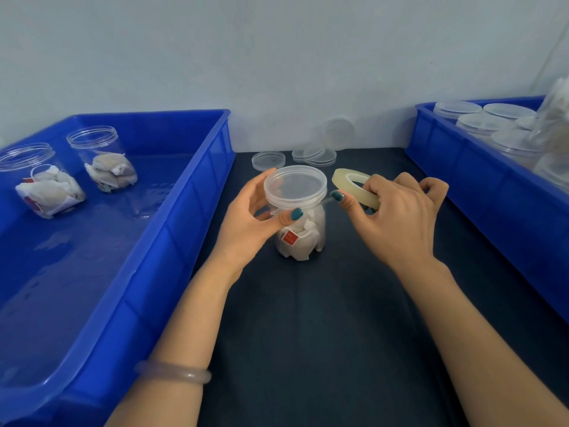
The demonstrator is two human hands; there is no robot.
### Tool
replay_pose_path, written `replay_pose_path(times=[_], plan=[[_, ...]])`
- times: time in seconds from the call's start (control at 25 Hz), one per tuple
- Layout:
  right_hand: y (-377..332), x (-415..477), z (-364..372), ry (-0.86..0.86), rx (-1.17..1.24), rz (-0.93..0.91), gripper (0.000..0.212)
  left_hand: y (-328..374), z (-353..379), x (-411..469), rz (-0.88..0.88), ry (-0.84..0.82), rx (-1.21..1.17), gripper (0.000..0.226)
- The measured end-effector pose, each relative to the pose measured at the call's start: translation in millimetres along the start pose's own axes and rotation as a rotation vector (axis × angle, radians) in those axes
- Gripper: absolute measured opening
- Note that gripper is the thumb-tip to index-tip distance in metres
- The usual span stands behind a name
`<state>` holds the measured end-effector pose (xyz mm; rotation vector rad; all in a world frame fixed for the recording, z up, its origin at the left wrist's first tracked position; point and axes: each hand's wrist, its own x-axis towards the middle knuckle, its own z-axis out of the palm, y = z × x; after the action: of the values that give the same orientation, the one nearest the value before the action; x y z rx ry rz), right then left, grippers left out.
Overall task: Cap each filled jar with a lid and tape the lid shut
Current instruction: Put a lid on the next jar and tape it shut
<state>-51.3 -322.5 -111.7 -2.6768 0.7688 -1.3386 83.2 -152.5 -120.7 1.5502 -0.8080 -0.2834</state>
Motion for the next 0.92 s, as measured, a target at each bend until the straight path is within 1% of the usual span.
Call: replay_pose_path(times=[0.12,0.28,0.4,0.48,0.56,0.6,0.68,0.76,0.84,0.92], plan=[[-2,-1,-1,0.0,0.024,-0.015,0.057,-3,-4,2,-0.037,-0.057,-0.085,0.077],[-3,-3,0,-0.041,0.03,-0.023,0.058,-6,-7,1,-0.062,-0.168,-0.232,0.09],[-3,-3,0,-0.066,0.034,-0.008,0.062,-7,-7,1,-0.087,-0.19,-0.284,0.078],[-4,-3,-1,-0.079,0.033,0.002,0.064,-6,-2,0,-0.077,-0.166,-0.216,0.075],[-5,-3,-2,-0.099,0.027,-0.002,0.062,-3,11,-3,-0.01,-0.104,-0.086,0.085],[-6,-3,-2,-0.103,0.028,-0.009,0.06,-2,19,-5,0.023,-0.061,-0.059,0.09],[-5,-3,-3,-0.122,0.053,-0.012,0.056,-1,34,-5,0.049,0.024,-0.047,0.094],[-1,-4,-1,-0.182,0.102,-0.016,0.052,-2,39,0,0.057,0.084,-0.031,0.087],[5,-4,0,-0.267,0.134,-0.058,0.049,-1,35,6,0.037,0.108,-0.032,0.085],[9,-2,0,-0.315,0.137,-0.104,0.045,-2,29,12,0.014,0.108,-0.039,0.087]])
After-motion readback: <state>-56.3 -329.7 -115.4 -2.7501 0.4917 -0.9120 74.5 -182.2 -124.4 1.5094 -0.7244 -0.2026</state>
